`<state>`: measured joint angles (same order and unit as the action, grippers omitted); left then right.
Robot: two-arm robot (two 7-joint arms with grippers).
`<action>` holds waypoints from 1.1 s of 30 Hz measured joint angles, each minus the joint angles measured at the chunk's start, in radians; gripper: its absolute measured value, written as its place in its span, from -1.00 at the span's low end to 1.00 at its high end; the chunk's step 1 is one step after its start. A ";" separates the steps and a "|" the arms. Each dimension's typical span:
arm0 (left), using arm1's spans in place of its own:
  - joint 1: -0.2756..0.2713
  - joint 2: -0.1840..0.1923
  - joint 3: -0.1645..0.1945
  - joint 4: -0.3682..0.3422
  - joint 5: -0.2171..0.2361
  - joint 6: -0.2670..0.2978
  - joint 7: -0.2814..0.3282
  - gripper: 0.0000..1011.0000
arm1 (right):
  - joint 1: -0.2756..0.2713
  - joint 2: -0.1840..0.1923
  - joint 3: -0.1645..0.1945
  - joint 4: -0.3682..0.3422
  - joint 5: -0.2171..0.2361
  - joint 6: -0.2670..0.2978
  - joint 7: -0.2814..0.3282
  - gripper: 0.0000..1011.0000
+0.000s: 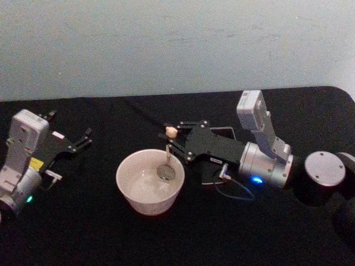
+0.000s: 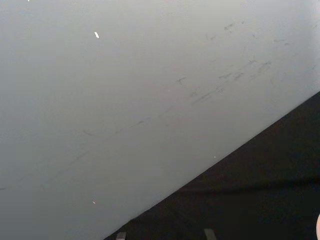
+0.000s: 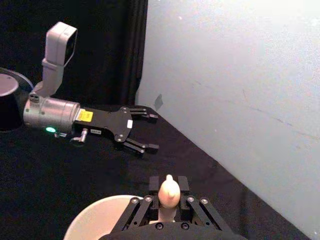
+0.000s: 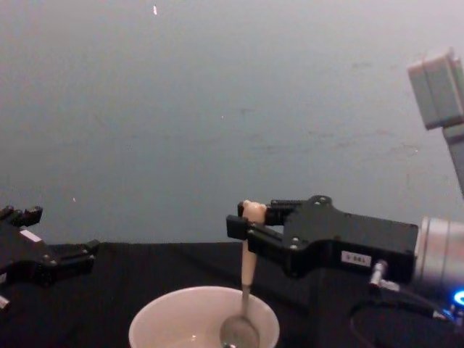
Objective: Pick up the stirring spoon with one hand, stir inside the cup, then place it back in its original position.
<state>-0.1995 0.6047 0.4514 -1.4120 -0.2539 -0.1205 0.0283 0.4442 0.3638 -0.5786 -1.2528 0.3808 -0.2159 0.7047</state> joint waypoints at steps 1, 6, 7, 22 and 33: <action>0.000 0.000 0.000 0.000 0.000 0.000 0.000 0.98 | -0.008 0.007 0.003 -0.012 0.004 0.005 0.001 -0.58; 0.000 0.000 0.000 0.000 0.000 0.000 0.000 0.98 | -0.034 0.025 0.008 -0.051 0.019 0.021 0.004 -0.58; 0.000 0.000 0.000 0.000 0.000 0.000 0.000 0.98 | -0.042 0.030 0.009 -0.062 0.024 0.026 0.005 -0.58; 0.000 0.000 0.000 0.000 0.000 0.000 0.000 0.98 | -0.076 0.044 -0.029 -0.128 0.057 0.048 0.046 -0.58; 0.000 0.000 0.000 0.000 0.000 0.000 0.000 0.98 | -0.017 -0.015 -0.059 -0.049 0.045 0.020 0.050 -0.58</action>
<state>-0.1995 0.6047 0.4514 -1.4120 -0.2539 -0.1205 0.0283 0.4273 0.3484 -0.6378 -1.3015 0.4263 -0.1957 0.7551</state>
